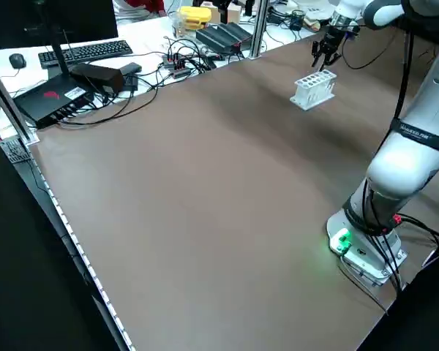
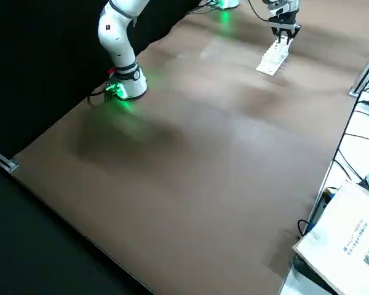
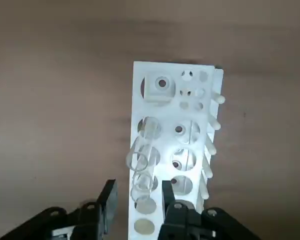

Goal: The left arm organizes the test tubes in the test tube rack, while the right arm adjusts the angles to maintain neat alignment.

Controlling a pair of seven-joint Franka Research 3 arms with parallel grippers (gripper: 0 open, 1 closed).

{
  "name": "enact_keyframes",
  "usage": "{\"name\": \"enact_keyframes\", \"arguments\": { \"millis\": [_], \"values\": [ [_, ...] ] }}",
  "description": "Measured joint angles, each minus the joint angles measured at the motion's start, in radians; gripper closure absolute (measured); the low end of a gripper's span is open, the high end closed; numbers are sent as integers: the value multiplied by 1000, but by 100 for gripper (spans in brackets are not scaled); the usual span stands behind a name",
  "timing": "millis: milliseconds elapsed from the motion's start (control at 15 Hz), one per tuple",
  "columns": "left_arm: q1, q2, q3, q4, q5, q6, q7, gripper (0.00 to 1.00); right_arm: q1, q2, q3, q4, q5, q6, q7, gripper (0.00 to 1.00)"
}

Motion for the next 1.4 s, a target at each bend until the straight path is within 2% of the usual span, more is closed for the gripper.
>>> {"name": "enact_keyframes", "arguments": {
  "millis": [800, 1400],
  "values": [
    [0, 0, 0, 0, 0, 0, 0, 0, 0, 2, 0, 0, 10, -1, 4, 60],
    [0, 0, 0, -1, 0, 0, 0, 0, -8, 4, 0, 0, 50, -1, 4, 67]
  ]
}}
